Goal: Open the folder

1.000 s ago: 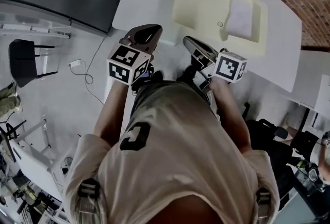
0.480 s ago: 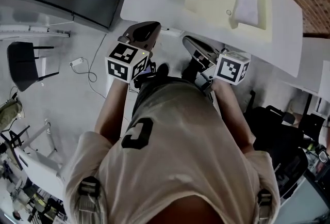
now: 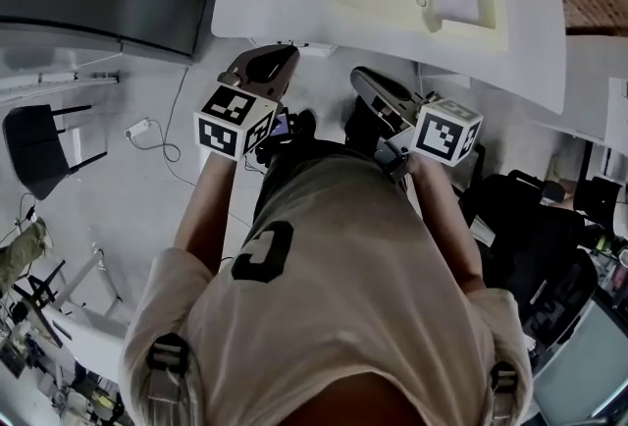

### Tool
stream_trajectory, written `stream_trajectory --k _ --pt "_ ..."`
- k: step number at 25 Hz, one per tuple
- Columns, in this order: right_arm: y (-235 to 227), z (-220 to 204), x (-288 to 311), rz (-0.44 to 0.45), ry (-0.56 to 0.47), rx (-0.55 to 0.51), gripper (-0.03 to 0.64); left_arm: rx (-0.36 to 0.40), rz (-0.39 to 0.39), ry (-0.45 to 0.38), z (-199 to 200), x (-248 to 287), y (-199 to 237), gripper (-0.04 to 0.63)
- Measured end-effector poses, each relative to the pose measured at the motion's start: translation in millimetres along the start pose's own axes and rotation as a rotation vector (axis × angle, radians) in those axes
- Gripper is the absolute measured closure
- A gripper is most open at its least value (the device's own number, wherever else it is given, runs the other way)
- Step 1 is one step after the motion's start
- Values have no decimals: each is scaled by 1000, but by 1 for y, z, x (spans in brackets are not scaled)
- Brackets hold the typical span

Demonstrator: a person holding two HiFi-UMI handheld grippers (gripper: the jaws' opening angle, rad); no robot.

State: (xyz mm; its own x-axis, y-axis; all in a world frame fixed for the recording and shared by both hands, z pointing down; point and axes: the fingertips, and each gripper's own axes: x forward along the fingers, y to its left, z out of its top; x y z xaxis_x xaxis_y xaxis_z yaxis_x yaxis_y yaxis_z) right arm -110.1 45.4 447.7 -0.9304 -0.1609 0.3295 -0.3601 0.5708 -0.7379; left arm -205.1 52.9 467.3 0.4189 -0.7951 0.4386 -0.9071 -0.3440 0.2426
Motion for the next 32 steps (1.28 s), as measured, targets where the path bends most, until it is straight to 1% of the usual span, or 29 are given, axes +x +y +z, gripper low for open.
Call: stream_trajectory --k 6,10,15,23,32 --pt "-3 0 1 -18 -3 -24 595 -11 -2 4 -4 0 -1 592" --pt "1 2 8 -28 8 -38 597 -21 16 9 -8 -6 6 592" --pt "3 4 11 -19 16 -52 597 -30 38 7 -9 -12 13 592" --pt "-1 2 8 -2 8 -42 597 -19 29 16 -7 -6 6 592" --pt "-12 10 -1 -10 0 -47 597 4 23 27 4 12 0 592"
